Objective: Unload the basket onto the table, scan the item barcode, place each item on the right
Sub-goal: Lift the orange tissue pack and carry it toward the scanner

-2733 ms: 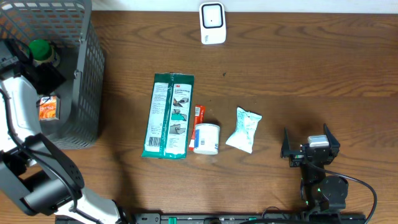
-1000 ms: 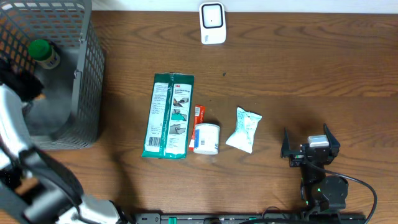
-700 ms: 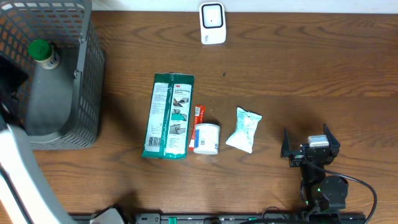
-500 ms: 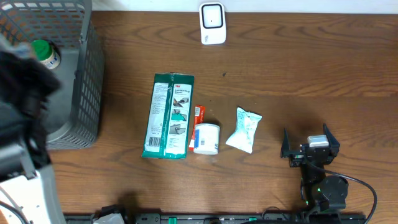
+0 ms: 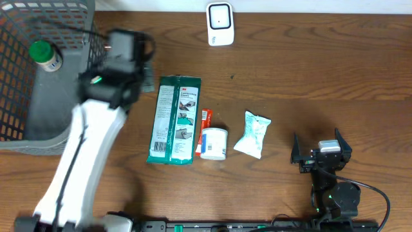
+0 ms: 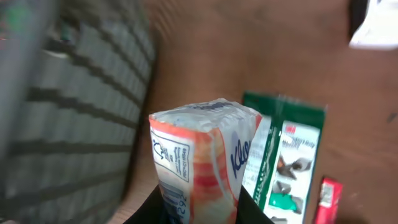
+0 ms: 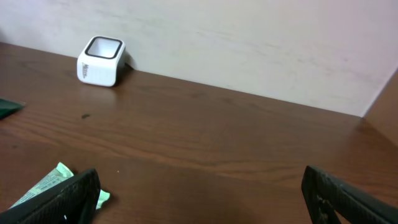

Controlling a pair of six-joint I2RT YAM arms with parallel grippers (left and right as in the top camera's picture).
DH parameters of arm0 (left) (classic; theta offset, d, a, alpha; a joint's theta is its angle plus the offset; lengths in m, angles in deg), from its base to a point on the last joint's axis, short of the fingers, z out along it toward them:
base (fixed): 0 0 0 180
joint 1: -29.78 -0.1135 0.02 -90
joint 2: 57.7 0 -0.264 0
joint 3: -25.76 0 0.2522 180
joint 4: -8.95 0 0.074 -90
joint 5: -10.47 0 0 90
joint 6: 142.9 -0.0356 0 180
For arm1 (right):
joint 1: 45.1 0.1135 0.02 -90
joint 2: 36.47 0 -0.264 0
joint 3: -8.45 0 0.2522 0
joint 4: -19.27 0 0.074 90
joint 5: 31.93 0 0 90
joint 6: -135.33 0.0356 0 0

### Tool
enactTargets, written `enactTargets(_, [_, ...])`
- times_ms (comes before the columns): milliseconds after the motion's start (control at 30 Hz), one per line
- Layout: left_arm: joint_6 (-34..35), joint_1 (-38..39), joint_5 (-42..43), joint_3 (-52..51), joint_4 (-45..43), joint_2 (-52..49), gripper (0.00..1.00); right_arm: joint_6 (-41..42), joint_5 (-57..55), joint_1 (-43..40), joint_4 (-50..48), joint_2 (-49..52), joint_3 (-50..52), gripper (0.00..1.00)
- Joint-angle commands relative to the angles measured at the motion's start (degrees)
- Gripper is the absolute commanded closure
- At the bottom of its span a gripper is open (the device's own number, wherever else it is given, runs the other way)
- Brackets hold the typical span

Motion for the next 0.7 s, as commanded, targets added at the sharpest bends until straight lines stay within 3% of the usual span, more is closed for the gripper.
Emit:
enactTargets(0, [0.5,4.07,-3.28,-0.72,-3.3,-7.04,0.81,-0.57,-0.55,-0.28,0.24,-0.09,0.04,0.01])
enactTargets(267, [-4.04,14.05,-3.04,-0.72,-17.7,-17.33,0.81,-0.57,-0.55,-0.28,0.24,-0.09,0.04,0.01])
enactTargets(667, [-11.06,26.67,-4.83,-0.72,-29.11,-31.04,0.81,-0.57,-0.55,-0.28,0.24,-0.09,0.04,0.01])
